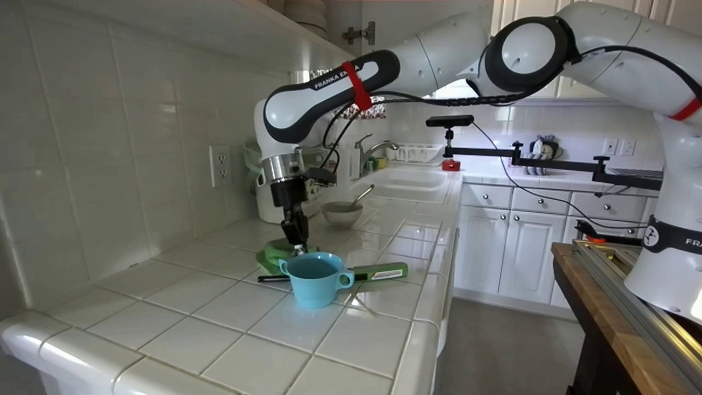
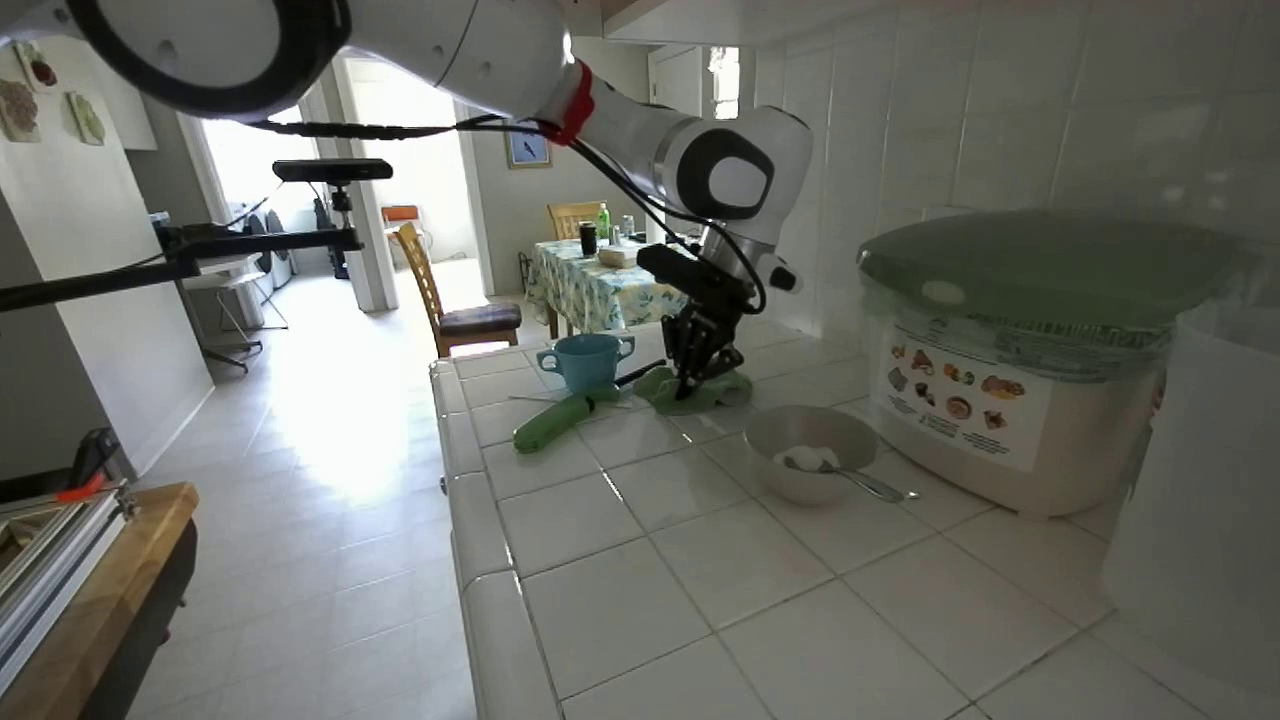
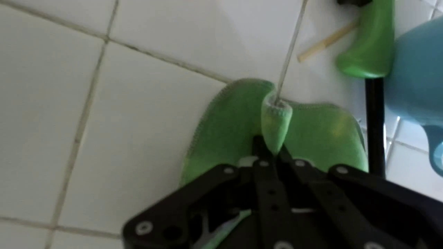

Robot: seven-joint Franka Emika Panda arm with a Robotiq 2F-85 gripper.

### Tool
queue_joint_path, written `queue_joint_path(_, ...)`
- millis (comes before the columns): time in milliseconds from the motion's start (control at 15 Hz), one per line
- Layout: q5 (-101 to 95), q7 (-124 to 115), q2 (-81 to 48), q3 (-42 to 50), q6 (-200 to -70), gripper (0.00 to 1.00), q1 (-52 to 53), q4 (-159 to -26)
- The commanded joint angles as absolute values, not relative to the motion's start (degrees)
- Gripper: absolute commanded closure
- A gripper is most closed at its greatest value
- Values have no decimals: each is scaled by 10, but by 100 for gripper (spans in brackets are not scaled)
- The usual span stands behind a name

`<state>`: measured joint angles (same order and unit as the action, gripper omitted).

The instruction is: Use the green cloth to wipe the surface

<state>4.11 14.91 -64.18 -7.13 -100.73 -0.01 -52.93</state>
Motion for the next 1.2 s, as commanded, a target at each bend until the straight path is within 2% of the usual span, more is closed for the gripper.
queue_joint_path(0,31,145,-574,-55,-1026,99,-11,-666)
queue_joint_path(667,-9,141,-447,-9,-1088,99,-14,-896)
queue_joint_path(1133,-6,146,-455,-19,-1112,99,-14,-887)
